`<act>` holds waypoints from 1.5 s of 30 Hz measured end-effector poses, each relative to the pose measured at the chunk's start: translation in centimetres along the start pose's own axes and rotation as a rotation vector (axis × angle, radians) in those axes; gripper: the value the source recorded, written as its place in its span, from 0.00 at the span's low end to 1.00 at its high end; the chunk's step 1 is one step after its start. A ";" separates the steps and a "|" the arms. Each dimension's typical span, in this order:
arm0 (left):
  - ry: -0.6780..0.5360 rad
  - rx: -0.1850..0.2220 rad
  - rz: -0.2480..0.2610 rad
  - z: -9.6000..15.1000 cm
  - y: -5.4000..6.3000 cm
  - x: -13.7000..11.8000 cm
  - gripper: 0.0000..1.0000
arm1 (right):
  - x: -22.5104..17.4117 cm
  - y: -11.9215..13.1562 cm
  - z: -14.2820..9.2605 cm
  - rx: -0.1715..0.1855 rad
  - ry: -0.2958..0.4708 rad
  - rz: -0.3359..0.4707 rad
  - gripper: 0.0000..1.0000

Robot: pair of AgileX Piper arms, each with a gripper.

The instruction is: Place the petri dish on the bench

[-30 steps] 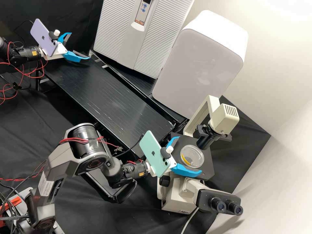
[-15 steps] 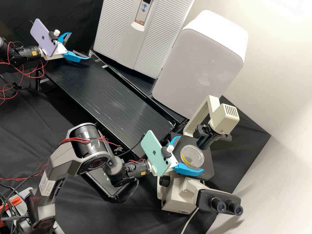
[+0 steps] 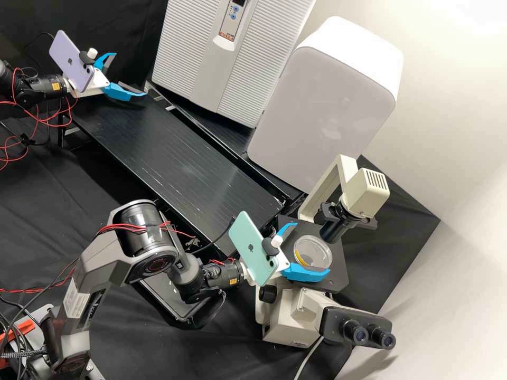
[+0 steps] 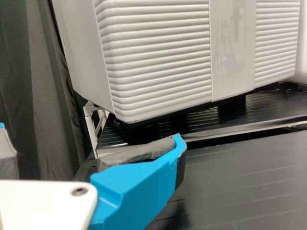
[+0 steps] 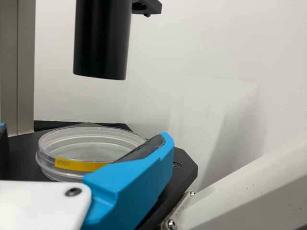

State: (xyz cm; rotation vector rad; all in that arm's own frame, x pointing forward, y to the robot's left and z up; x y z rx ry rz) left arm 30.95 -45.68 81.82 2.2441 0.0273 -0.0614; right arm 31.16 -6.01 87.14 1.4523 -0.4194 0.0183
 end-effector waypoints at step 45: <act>0.000 0.000 0.000 0.0 0.0 0.0 1.00 | -2.9 0.5 -1.1 0.065 0.072 -0.051 0.00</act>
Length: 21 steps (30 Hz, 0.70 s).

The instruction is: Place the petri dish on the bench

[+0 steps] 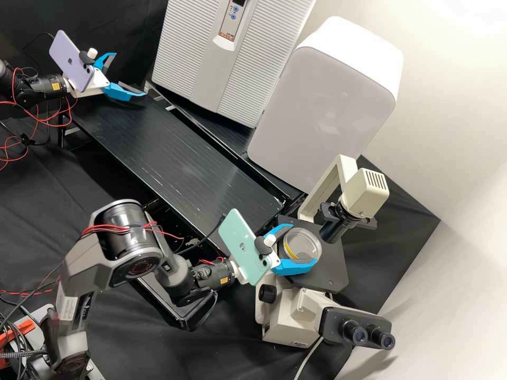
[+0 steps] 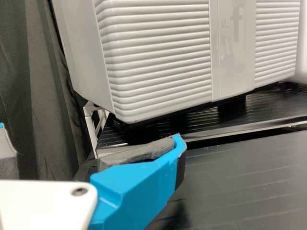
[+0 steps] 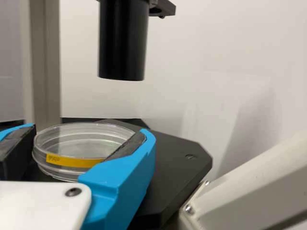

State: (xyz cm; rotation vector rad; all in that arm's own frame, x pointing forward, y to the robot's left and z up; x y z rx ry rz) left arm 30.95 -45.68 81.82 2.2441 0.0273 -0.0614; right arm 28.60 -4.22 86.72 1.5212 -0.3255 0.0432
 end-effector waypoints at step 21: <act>0.000 0.000 0.000 0.0 0.0 0.0 1.00 | -6.3 -3.3 -5.6 0.014 0.303 -0.232 0.00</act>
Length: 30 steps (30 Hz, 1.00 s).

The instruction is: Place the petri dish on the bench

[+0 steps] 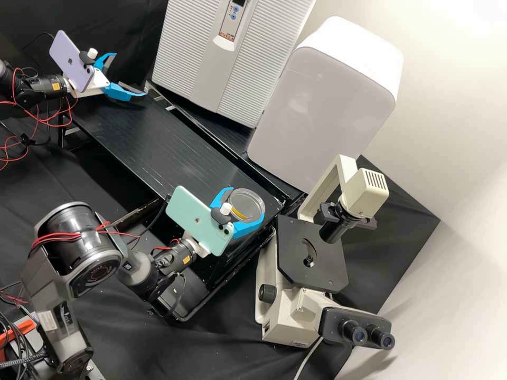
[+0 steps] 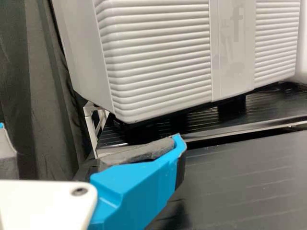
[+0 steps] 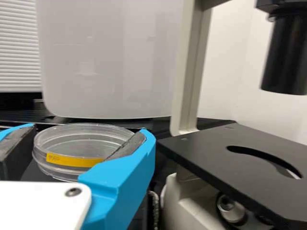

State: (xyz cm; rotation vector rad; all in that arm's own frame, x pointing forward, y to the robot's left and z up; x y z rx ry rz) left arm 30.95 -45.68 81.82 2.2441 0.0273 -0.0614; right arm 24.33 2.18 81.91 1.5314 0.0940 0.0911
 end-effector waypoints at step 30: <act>0.000 0.000 0.000 0.0 0.0 0.0 1.00 | 0.3 -3.3 -1.6 -0.114 0.069 -0.121 0.00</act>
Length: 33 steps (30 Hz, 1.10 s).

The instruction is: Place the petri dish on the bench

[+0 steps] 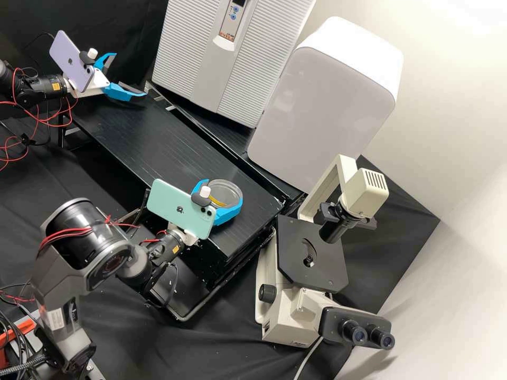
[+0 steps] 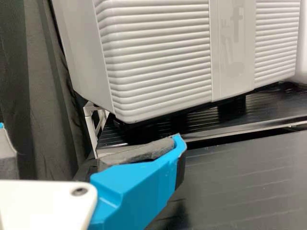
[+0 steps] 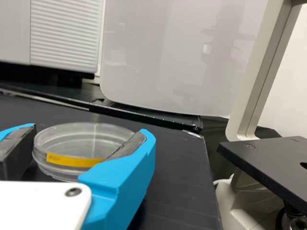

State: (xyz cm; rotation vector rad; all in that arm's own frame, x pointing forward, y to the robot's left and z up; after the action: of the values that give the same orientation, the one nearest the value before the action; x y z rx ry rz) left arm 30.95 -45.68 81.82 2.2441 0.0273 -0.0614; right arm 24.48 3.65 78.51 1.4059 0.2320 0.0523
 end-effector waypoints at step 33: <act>0.000 0.000 0.000 0.0 0.0 0.0 1.00 | -2.7 3.7 0.5 0.205 -0.020 0.178 1.00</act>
State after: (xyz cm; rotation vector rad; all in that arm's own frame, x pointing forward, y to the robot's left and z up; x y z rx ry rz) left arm 30.95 -45.68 81.82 2.2441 0.0273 -0.0614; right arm 22.27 3.34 82.55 1.6285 0.0973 0.1651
